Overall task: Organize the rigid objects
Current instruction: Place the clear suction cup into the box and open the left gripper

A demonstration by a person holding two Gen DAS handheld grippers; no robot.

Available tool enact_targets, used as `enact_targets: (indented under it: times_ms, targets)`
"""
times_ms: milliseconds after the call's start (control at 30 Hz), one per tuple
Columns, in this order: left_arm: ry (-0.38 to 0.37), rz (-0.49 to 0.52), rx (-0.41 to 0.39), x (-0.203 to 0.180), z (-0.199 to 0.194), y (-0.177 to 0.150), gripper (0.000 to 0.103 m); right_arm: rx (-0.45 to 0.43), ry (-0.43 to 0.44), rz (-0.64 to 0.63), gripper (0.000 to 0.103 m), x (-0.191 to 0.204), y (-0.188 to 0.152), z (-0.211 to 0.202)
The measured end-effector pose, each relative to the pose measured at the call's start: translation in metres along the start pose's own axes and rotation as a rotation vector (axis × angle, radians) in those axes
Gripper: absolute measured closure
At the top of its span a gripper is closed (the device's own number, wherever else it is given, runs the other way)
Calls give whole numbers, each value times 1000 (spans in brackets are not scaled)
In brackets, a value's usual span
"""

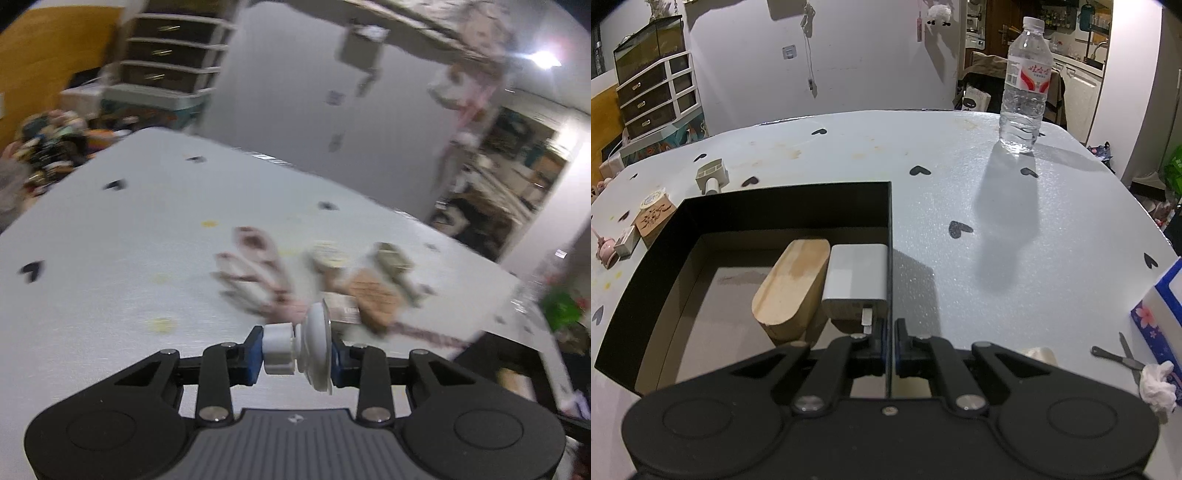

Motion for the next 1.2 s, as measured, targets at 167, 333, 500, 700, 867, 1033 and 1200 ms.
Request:
enact_targets:
  times_ms: [167, 333, 500, 700, 867, 1033, 1200]
  targets:
    - [-144, 118, 12, -68, -2, -6, 67, -1, -1, 2, 99, 0, -1, 0]
    - [-296, 237, 41, -149, 7, -17, 67, -3, -1, 6, 99, 0, -2, 0]
    - [-376, 314, 93, -216, 23, -30, 67, -18, 2, 15, 100, -1, 0, -1]
    - [-331, 374, 191, -264, 63, -50, 67, -26, 6, 18, 100, -1, 0, -1]
    - [-266, 397, 257, -282, 97, -65, 67, -29, 3, 12, 100, -1, 0, -1]
    - [-199, 413, 271, -288, 118, -71, 67, -31, 9, 12, 100, -2, -1, -1]
    - [-163, 429, 243, -293, 126, -66, 67, -35, 17, 13, 99, -2, -1, -1]
Point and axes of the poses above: each gripper's, at about its wrist camera, not at the fingertips, and z roughly the way its jaws point, x to its left, y to its top, the point moved 7 cm from there along z, roughly the way its jaws point, and after that the axes turned 5 degrees about y, right-handed, at the moved point
